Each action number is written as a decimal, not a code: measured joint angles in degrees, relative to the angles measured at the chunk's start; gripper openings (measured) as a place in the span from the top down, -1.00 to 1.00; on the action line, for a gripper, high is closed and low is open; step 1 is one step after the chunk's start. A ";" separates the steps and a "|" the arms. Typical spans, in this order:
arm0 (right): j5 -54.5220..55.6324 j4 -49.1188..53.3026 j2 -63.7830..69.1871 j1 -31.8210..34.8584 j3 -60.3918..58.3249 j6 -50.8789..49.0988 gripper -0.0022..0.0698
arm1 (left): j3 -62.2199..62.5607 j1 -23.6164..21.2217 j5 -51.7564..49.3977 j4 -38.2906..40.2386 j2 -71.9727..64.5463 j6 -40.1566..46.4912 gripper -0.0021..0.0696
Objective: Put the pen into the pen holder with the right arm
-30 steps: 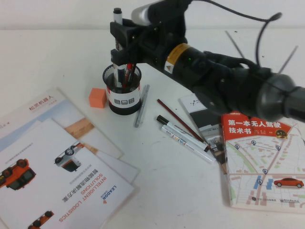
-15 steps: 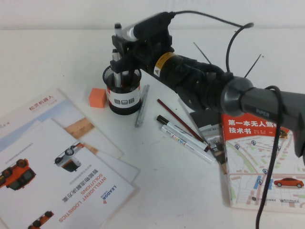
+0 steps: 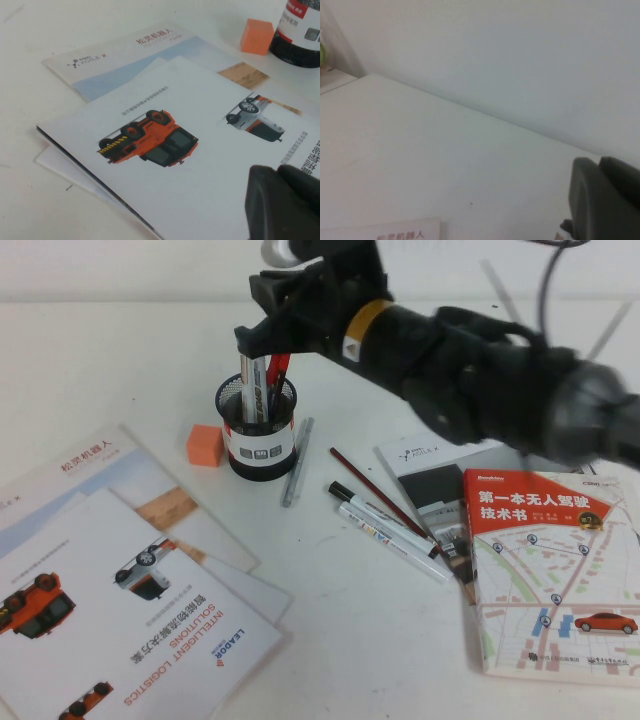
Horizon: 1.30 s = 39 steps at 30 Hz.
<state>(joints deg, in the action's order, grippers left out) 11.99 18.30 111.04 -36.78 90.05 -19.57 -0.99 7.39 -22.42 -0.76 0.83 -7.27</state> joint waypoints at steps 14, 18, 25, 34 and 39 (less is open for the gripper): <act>-1.06 -0.52 -36.26 -2.96 -39.25 -0.09 0.99 | 0.00 0.00 0.00 0.00 0.00 0.00 0.95; -1.64 -0.64 -42.32 -2.96 -46.00 -0.09 0.99 | 0.00 0.00 0.00 0.00 0.00 0.00 0.95; -3.60 -1.21 -53.77 -0.98 -58.38 -0.09 0.99 | 0.00 0.00 0.00 0.00 0.00 0.00 0.95; -14.55 -4.19 -72.24 7.79 -70.12 -0.09 0.99 | 0.00 0.00 0.00 0.00 0.00 0.00 0.95; -16.86 -4.41 -86.93 18.51 -77.40 -0.09 0.99 | 0.00 0.00 0.00 0.00 0.00 0.00 0.95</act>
<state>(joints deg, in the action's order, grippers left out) -4.87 13.89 24.11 -18.27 12.65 -19.66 -0.99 7.39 -22.42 -0.76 0.83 -7.27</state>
